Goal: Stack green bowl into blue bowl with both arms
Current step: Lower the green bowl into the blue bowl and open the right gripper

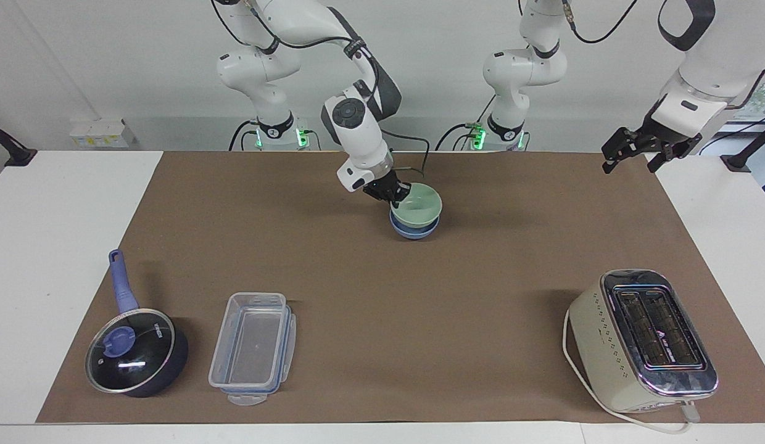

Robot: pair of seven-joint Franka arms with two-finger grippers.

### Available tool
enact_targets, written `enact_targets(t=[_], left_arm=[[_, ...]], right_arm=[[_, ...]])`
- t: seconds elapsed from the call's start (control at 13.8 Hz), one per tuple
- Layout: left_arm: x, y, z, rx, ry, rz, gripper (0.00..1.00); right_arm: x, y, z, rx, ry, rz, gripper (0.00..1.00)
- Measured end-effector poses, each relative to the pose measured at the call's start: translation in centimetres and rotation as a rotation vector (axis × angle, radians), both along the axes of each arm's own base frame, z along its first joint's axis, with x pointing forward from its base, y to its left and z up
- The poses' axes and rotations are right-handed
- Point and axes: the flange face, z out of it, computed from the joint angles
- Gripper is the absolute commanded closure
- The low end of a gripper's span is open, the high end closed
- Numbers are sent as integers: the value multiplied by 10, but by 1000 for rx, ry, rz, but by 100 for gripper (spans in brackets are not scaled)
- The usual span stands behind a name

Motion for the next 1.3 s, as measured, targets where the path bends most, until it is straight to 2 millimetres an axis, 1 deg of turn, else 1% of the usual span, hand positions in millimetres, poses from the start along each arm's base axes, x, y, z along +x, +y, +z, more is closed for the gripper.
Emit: enact_targets(t=[0.07,0.22,0.36,0.51,0.87,0.94,1.01,1.16,1.23,1.3], left_arm=[[0,0,0,0,0,0,0],[0,0,0,0,0,0,0],[0,0,0,0,0,0,0],[0,0,0,0,0,0,0],[0,0,0,0,0,0,0],[0,0,0,0,0,0,0],[0,0,0,0,0,0,0],[0,0,0,0,0,0,0],[0,0,0,0,0,0,0],[0,0,0,0,0,0,0]], right_arm=[[0,0,-2,-1,0,-1,97],[0,0,-3,-1,1,-1,86],[0,0,-2,-1,1,-1,68],[0,0,-2,0,-1,-2,57],[3,1,3,8,-14,-4,56],[5,2,6,12,-21,-6,54],[9,1,13,19,-32,-10,46],[16,-8,31,33,-59,-15,24],[20,-18,43,34,-66,-3,16],[24,-30,54,33,-69,11,4]])
